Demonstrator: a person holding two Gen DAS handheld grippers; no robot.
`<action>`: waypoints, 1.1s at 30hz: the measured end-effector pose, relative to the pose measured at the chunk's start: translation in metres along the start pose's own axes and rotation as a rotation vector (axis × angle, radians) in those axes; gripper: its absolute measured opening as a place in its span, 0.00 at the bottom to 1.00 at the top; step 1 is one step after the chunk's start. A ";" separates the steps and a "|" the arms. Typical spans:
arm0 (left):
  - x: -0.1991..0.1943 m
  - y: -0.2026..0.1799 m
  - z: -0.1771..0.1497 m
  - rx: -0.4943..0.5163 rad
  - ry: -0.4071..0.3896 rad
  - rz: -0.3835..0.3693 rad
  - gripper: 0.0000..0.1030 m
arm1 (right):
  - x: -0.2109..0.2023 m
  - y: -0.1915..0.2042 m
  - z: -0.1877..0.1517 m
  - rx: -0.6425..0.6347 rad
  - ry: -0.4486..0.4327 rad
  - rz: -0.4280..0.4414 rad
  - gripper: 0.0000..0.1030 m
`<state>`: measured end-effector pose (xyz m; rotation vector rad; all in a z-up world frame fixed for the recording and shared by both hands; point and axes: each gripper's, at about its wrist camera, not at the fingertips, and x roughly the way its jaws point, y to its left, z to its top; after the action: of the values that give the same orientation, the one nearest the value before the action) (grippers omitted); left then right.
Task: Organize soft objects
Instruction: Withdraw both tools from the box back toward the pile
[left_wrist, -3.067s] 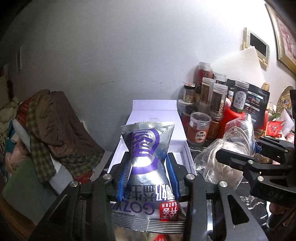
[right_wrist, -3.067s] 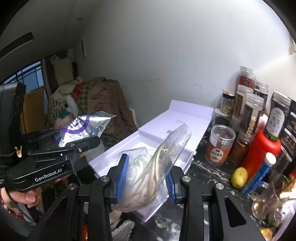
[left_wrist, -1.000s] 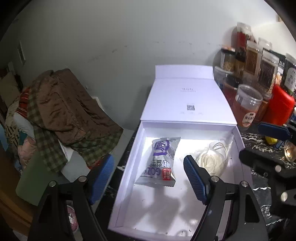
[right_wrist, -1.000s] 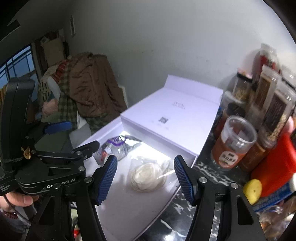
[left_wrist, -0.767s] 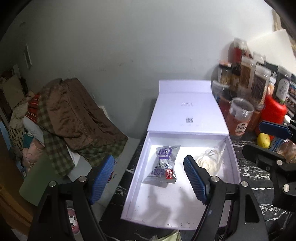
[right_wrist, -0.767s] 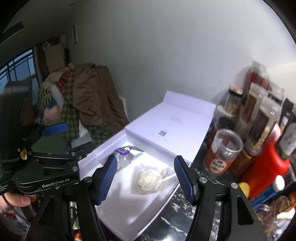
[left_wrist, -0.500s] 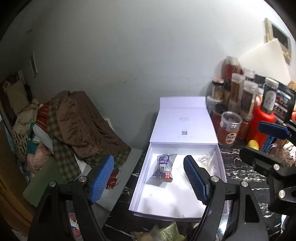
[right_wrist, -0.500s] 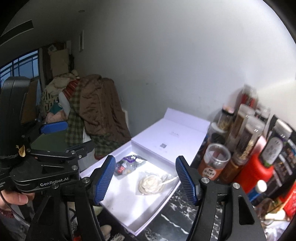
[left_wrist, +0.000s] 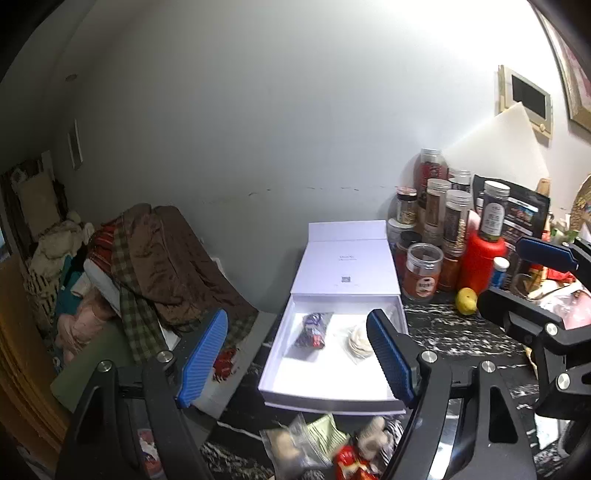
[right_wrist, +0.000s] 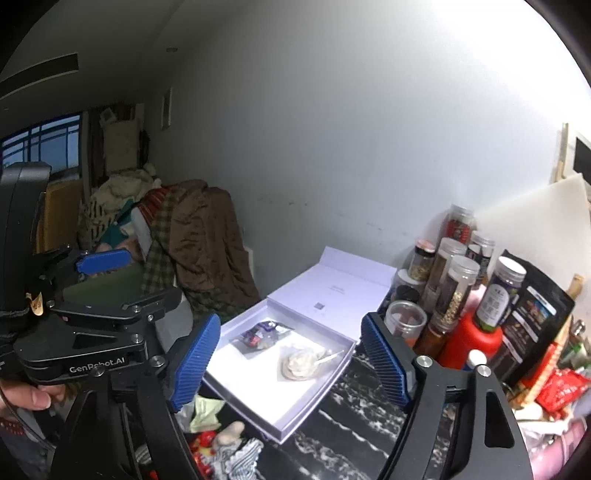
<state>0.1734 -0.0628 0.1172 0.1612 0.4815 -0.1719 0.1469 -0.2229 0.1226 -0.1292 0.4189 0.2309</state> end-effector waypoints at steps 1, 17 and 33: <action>-0.005 0.000 -0.002 -0.002 -0.001 -0.001 0.76 | -0.004 0.001 -0.002 0.000 -0.003 0.000 0.79; -0.055 -0.001 -0.055 0.004 0.001 -0.042 0.76 | -0.051 0.033 -0.043 0.030 0.020 0.011 0.84; -0.060 0.004 -0.118 -0.020 0.107 -0.068 0.76 | -0.047 0.053 -0.103 0.099 0.123 0.032 0.84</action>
<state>0.0692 -0.0287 0.0424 0.1345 0.5957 -0.2255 0.0517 -0.1984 0.0445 -0.0398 0.5540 0.2342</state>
